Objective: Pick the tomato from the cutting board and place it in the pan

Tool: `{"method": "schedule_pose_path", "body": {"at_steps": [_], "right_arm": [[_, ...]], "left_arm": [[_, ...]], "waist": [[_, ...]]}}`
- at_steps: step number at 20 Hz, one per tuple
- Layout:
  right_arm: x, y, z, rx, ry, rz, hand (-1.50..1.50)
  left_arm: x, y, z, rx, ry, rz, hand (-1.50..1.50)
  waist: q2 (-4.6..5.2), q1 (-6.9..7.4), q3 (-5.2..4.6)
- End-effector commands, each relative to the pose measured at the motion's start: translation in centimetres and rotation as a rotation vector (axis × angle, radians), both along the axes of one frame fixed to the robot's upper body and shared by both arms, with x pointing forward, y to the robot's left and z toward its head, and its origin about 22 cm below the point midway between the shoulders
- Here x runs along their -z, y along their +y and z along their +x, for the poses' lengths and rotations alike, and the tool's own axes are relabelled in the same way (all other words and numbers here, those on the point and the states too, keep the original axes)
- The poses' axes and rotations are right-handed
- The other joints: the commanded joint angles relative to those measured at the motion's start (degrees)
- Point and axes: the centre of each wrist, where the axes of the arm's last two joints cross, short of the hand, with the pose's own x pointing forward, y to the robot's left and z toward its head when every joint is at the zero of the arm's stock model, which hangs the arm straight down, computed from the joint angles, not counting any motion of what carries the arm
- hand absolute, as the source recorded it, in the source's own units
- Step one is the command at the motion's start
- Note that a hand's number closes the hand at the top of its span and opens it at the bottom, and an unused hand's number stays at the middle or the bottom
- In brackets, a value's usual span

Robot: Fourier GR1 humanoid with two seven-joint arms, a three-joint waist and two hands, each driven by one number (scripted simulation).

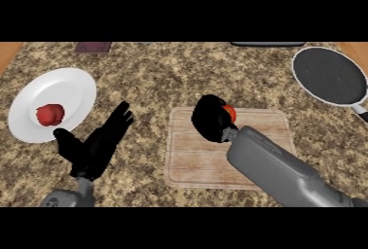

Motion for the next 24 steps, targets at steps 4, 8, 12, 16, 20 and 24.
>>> {"method": "schedule_pose_path", "body": {"at_steps": [4,8,12,16,20,24], "right_arm": [[0.0,-6.8,3.9,0.787,0.153,0.516,1.5],[-0.1,-8.0,4.8,1.144,0.053,0.746,1.5],[-4.4,-5.9,5.8,1.185,-0.31,0.96,1.5],[-7.2,-3.9,5.5,1.131,-0.495,1.172,1.5],[-9.5,-4.1,5.6,1.099,-0.572,1.396,1.5],[-9.0,-6.2,5.0,1.084,-0.556,1.604,1.5]], "left_arm": [[0.3,1.2,-0.4,-0.074,0.004,-0.007,0.0],[0.8,0.5,-1.0,-0.041,0.009,-0.007,0.0],[0.7,0.9,-1.1,0.004,0.004,-0.009,0.0],[-0.1,1.0,-0.3,0.007,0.002,-0.009,0.0],[0.2,-0.1,0.6,-0.005,0.001,-0.016,0.0],[0.2,0.2,0.0,0.002,0.0,0.005,0.0]], "waist": [[0.54,-6.28,0.85],[0.29,-2.85,0.19],[0.11,-0.32,0.0],[0.02,-0.06,0.0],[0.14,-0.42,-0.01],[0.0,-0.35,0.02]]}}
